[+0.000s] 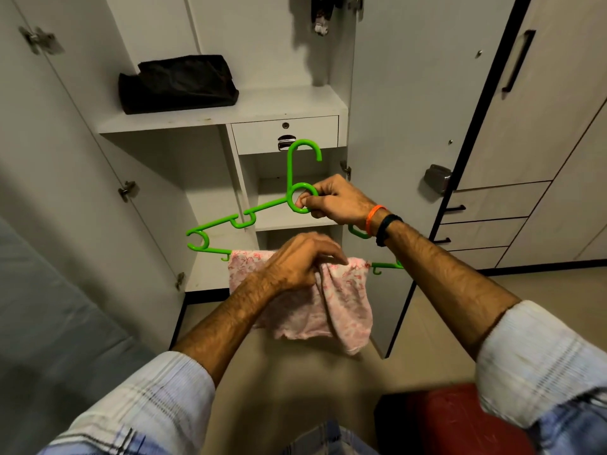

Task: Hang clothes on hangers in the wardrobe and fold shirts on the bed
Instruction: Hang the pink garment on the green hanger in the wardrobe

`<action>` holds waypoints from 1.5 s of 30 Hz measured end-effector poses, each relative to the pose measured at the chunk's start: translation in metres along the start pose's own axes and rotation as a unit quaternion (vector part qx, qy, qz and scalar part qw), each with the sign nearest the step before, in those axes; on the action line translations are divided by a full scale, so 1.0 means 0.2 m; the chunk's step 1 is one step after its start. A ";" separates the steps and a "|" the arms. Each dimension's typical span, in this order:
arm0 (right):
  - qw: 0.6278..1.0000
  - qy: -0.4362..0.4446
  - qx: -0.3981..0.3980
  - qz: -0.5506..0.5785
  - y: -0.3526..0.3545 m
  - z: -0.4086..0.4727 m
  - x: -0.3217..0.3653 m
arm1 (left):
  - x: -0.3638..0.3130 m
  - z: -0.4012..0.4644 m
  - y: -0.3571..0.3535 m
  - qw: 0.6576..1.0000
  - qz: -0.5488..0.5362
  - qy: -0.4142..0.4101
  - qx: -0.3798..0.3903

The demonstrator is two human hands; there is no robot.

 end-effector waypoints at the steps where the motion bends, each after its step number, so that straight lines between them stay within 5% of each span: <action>1: 1.000 -0.004 -0.001 0.006 0.00 0.00 0.01 | 0.00 0.01 0.00 0.999 -0.030 0.005 0.012; 8: 1.000 -0.022 -0.012 0.019 0.00 0.01 0.03 | -0.01 0.03 -0.04 0.993 0.043 0.014 0.106; 15: 1.000 -0.024 0.011 0.006 -0.01 0.00 0.06 | 0.02 0.01 0.06 1.000 -0.013 0.014 -0.024; 26: 1.000 -0.027 0.009 0.000 -0.03 -0.01 0.05 | -0.05 0.02 -0.05 0.993 0.030 0.030 0.109; 37: 0.999 -0.029 -0.015 -0.007 0.08 -0.03 0.00 | 0.22 -0.17 0.12 0.994 0.041 0.084 -0.058; 45: 1.000 -0.024 0.000 0.014 0.09 -0.04 0.01 | 0.27 -0.18 0.18 0.993 0.096 0.067 -0.027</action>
Point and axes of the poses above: each hand's wrist, its own z-axis towards the middle knuckle, its own y-axis out of the back of the hand, x = y × z, the point moved 10 cm from there along z, towards the middle knuckle, and after that the axes turned 12 degrees about z, right-handed, at the moved point
